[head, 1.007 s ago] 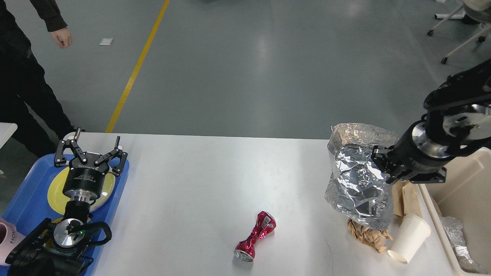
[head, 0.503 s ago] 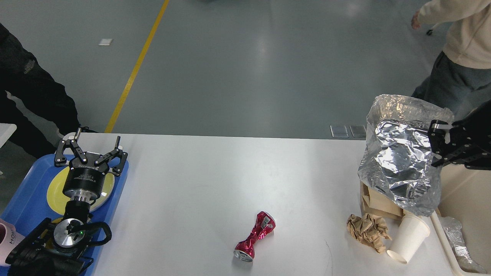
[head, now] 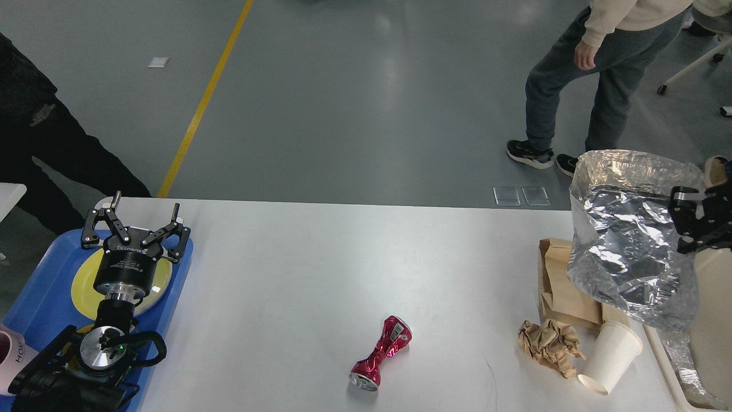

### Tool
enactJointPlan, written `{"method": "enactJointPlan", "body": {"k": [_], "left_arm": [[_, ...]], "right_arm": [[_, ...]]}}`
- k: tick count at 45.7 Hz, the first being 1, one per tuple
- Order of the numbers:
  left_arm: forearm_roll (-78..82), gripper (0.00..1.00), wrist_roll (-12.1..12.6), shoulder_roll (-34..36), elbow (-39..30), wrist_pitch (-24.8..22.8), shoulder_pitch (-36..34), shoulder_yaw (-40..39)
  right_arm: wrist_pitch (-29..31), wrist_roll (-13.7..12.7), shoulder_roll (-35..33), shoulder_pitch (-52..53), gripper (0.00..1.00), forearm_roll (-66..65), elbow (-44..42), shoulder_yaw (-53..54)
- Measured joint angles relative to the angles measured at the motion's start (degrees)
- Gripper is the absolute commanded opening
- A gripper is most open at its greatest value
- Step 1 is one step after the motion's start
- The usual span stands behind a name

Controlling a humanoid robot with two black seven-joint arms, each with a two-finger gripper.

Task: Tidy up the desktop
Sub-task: 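Carry the foil over the white bin and release it, then raise the right gripper out of the white bin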

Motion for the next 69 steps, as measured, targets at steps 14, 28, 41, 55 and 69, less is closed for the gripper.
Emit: {"method": "enactJointPlan", "body": {"k": [14,28,41,55,69], "left_arm": [[0.01,0.96,0.0,0.0,-0.08,0.0,0.0,0.0],[0.01,0.96,0.0,0.0,-0.11,0.0,0.0,0.0],[-0.01,0.96,0.0,0.0,-0.06,0.0,-0.01,0.0],[0.01,0.96,0.0,0.0,-0.06,0.0,-0.04,0.0],[0.01,0.96,0.0,0.0,-0.05,0.0,-0.07,0.0]], "right_arm": [[-3.86,-0.46,-12.53,-23.0,0.0,-2.63,-20.73,3.7],[-9.92,-0.3,-14.46,-63.4,0.0,-1.64,-49.94,24.96],[-10.96,-0.36,-5.41,-94.33,0.0,-1.49,-80.9,41.0],[-18.75,-0.47,6.0,-111.94,0.0,-1.42,-98.0,44.8],[-21.77,-0.64,10.24,-116.56,0.51,-1.48,-98.13,44.79]]}}
